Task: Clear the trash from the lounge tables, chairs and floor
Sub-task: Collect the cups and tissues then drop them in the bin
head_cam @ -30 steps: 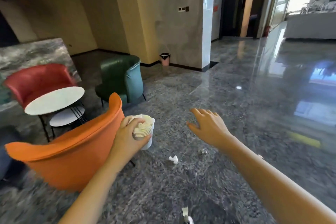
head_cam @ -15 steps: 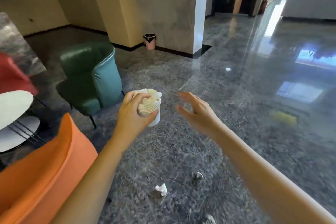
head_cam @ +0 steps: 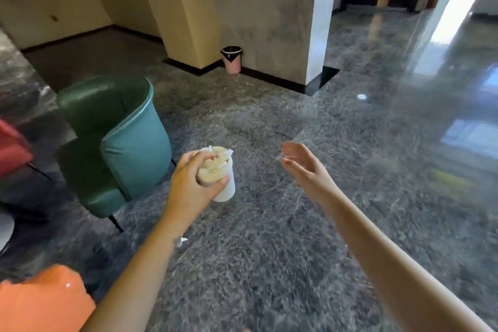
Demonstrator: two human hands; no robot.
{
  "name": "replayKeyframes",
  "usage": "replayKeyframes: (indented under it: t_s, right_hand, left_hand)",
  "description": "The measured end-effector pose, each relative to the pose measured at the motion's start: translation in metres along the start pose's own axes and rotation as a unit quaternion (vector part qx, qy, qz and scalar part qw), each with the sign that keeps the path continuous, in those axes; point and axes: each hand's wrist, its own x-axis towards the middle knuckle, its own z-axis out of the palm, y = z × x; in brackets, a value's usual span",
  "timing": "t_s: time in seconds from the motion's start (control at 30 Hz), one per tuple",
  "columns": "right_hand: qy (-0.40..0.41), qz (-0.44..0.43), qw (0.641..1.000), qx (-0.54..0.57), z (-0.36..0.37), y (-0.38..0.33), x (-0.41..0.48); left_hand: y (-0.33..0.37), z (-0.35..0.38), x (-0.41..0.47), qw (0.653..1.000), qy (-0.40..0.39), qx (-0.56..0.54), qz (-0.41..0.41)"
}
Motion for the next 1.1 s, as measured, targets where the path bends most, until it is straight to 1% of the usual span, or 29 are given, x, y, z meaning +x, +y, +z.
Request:
replayKeyframes:
  t_s: [0.1,0.2,0.37,0.47,0.57,0.67,0.77,0.93,1.03,1.1]
  right_hand:
    - [-0.034,-0.006,0.999,0.017,0.014,0.008,0.093]
    - [-0.067,-0.009,0.997,0.034,0.030,0.029,0.193]
    - [-0.077,-0.004,0.997,0.005,0.057,0.050,0.368]
    - [-0.072,-0.033,0.994,-0.075,0.061,0.045,0.466]
    - [-0.037,-0.072,0.979,-0.188,0.054,0.039,0.553]
    - [-0.013,-0.076,0.963,-0.258,0.046,0.045,0.631]
    - [0.001,-0.078,0.956,-0.282,0.044,0.061,0.712]
    - [0.016,-0.083,0.940,-0.331,0.049,0.097,0.882]
    - [0.017,-0.092,0.931,-0.353,0.047,0.100,0.994]
    - [0.016,-0.104,0.925,-0.364,0.048,0.091,1.068]
  left_hand:
    - [-0.038,0.009,0.065,0.999,0.020,0.010,-0.031]
    - [-0.091,0.027,0.139,0.997,0.038,0.012,-0.062]
    - [-0.168,0.064,0.290,0.995,0.048,-0.009,-0.087]
    - [-0.193,0.078,0.391,0.997,0.045,-0.014,-0.060]
    - [-0.206,0.092,0.494,0.999,0.034,-0.014,-0.024]
    - [-0.218,0.120,0.581,1.000,0.013,-0.026,-0.006]
    - [-0.239,0.154,0.659,0.999,-0.010,-0.047,0.013]
    - [-0.296,0.217,0.810,0.998,-0.033,-0.053,0.028]
    - [-0.320,0.240,0.918,0.999,-0.032,-0.038,0.022]
    - [-0.330,0.242,0.987,0.999,-0.024,-0.027,0.026]
